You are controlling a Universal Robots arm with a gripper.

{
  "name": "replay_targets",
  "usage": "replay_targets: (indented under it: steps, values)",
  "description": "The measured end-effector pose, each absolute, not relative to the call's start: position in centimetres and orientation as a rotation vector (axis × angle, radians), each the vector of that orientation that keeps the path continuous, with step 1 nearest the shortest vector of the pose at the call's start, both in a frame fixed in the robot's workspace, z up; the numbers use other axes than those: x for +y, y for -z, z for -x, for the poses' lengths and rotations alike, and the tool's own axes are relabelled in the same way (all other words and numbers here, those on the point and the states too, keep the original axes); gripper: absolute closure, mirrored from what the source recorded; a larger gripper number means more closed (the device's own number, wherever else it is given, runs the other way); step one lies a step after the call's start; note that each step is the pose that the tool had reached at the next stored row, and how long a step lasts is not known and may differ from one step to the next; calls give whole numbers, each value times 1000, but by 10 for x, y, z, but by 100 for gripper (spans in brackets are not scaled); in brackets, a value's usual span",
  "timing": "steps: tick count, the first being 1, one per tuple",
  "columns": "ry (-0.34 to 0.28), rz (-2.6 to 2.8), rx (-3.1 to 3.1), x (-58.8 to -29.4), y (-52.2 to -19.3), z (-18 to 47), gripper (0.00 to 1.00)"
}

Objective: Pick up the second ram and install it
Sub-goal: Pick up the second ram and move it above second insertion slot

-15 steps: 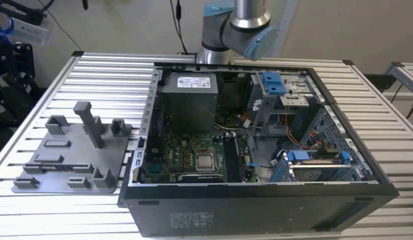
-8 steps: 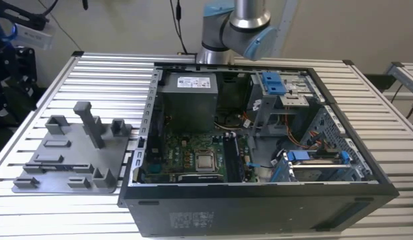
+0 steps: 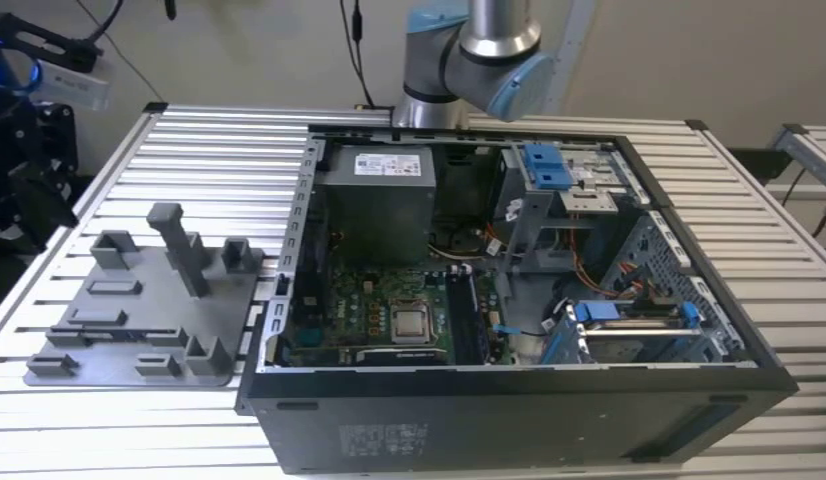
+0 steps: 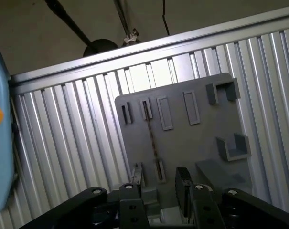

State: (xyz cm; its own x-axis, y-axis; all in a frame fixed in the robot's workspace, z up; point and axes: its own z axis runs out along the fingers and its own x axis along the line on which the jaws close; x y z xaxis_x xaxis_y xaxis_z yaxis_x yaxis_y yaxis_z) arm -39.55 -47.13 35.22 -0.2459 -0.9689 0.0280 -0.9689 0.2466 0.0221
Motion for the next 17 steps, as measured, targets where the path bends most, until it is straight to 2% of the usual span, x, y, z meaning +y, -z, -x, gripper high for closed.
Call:
replay_targets:
  steps: [17]
  values:
    - [0, -1907, -2451, -471, -337, 395, 58]
